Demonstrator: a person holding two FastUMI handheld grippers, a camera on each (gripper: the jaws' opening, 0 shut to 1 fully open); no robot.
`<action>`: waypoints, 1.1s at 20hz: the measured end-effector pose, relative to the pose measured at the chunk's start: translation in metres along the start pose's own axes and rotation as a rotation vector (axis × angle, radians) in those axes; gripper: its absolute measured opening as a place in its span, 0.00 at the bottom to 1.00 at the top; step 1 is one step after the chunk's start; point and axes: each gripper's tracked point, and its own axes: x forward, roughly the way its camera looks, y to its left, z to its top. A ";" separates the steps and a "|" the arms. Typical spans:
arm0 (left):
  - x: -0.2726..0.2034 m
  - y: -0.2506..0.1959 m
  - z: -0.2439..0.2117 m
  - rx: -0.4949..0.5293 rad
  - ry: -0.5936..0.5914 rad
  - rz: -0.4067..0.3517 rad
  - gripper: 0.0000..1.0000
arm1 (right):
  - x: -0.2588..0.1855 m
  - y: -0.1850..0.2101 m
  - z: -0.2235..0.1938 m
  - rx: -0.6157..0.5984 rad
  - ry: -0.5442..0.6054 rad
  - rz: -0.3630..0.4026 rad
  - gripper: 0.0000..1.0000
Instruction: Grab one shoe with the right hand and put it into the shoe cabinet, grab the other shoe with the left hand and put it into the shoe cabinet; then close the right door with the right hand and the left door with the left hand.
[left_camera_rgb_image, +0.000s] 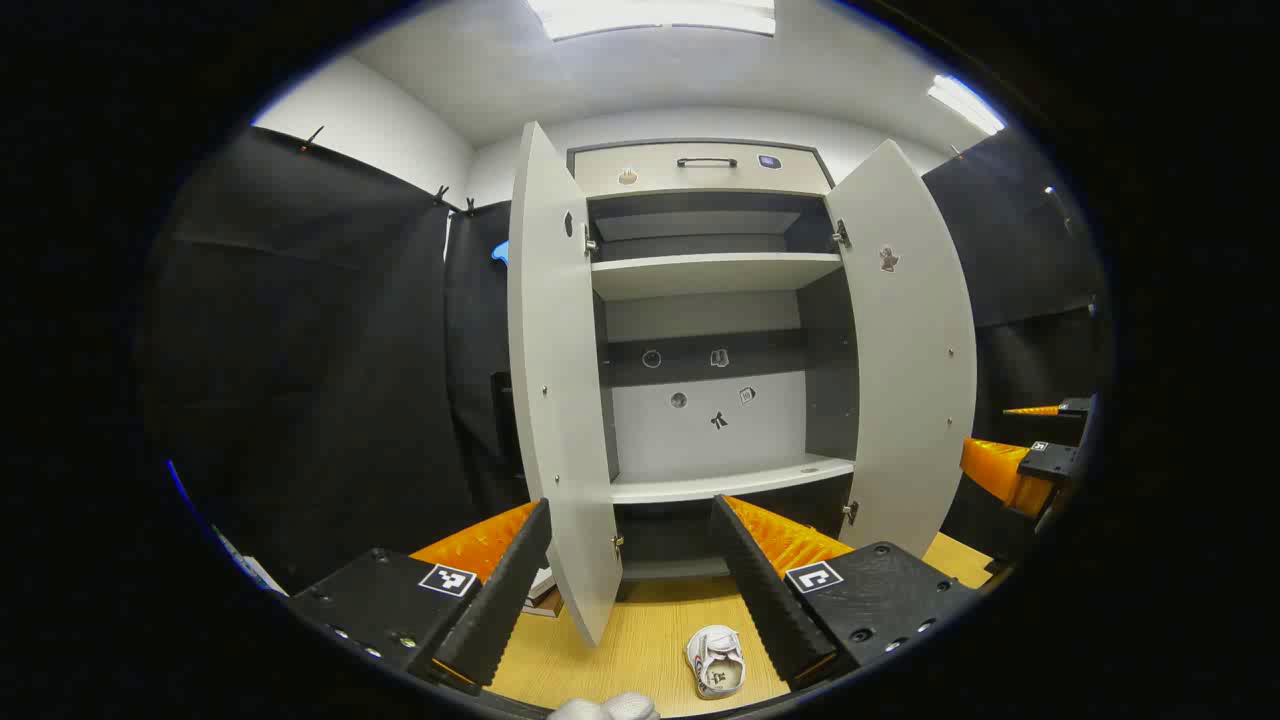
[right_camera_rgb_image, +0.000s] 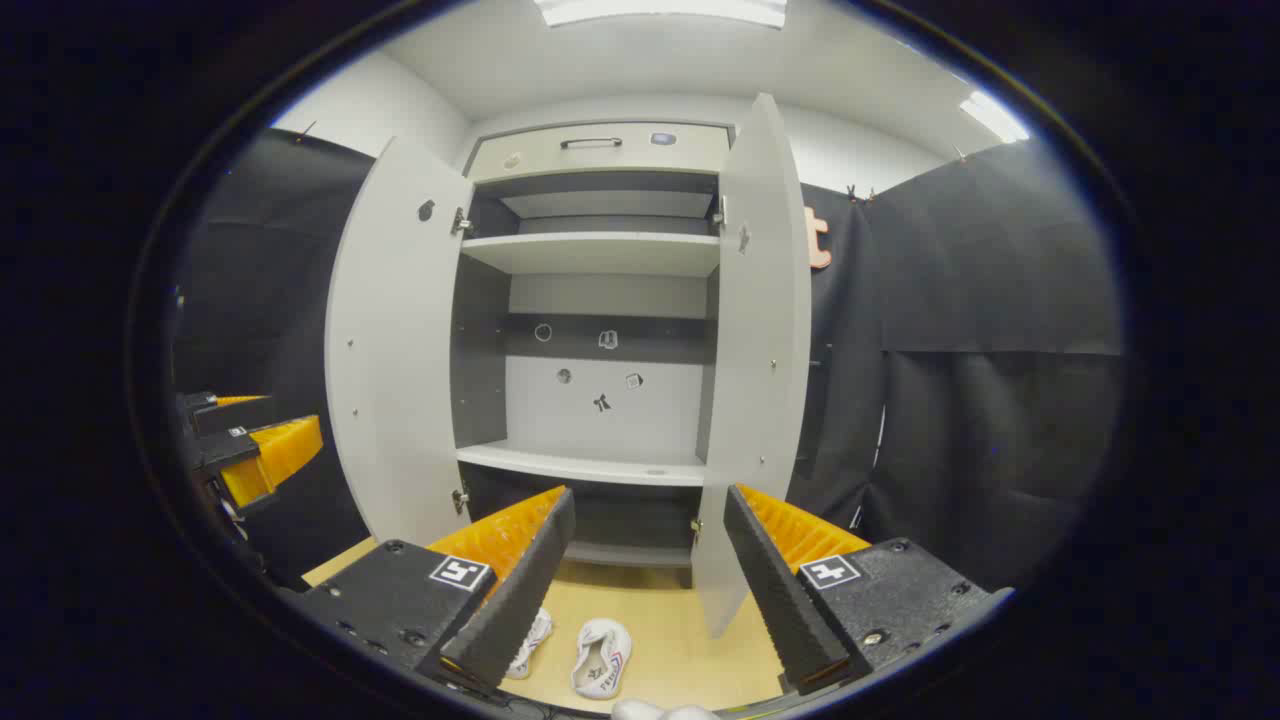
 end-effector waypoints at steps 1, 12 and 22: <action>-0.001 0.000 0.000 0.000 0.001 -0.002 0.96 | 0.000 0.000 -0.001 0.001 -0.001 -0.002 0.95; 0.001 0.003 -0.003 0.000 0.007 -0.003 0.96 | -0.001 0.003 -0.013 -0.015 0.028 0.006 0.98; -0.002 -0.003 -0.021 0.000 0.053 -0.014 0.96 | -0.006 0.028 -0.184 0.003 0.358 0.088 0.97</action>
